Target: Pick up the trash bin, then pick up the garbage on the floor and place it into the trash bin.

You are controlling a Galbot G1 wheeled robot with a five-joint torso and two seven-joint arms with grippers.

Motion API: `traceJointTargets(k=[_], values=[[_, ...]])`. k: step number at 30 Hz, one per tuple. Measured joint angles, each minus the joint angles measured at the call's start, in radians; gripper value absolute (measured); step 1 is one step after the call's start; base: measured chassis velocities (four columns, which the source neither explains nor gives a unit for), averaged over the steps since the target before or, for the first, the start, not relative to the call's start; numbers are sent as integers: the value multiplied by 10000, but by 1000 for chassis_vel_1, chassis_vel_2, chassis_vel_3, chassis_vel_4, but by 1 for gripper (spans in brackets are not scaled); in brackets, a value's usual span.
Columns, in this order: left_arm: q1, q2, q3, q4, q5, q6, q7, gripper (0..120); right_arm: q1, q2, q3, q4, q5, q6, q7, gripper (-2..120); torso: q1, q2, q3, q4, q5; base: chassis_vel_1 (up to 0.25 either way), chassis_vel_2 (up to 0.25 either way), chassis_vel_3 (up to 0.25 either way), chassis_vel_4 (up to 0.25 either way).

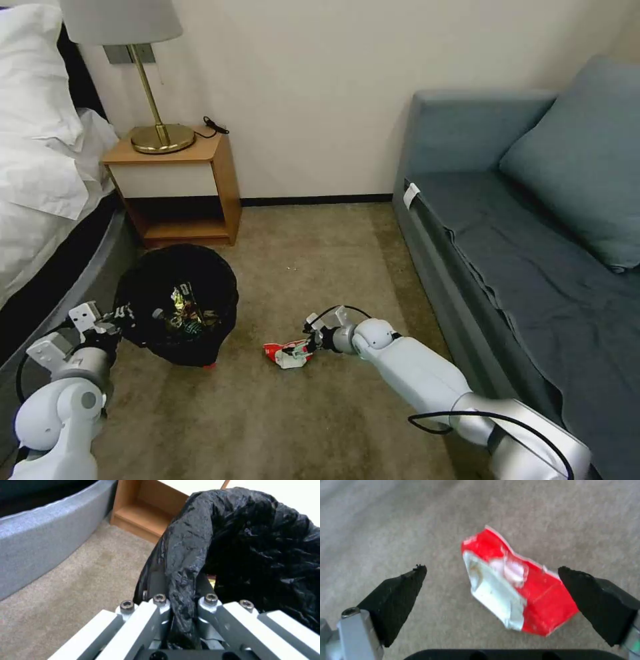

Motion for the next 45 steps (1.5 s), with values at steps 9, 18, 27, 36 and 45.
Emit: traceJointTargets(k=[9,18,27,36,45], values=[[-3,128,-11,107,-8,-33,43,4,-89,416,189,-904,-528,444,-320,100,0,0,-1,0,1,0,0,0,0],[3,172,44,211,5,-71,72,4,-108,881,562,-1716,-1151,830,-407,100,0,0,-1,0,0,0,0,0,0],[-64,130,96,290,62,-104,91,4,-178,1125,679,-1987,-1598,898,-271,89,0,0,-1,0,1,0,0,0,0],[-63,116,61,379,81,-142,138,4,-248,1161,758,-2112,-1721,1039,-320,56,0,1,-1,0,0,0,0,0,0],[-92,116,52,407,88,-149,152,4,-249,1186,743,-2176,-1800,1127,-314,22,0,0,-2,0,0,0,0,0,0]])
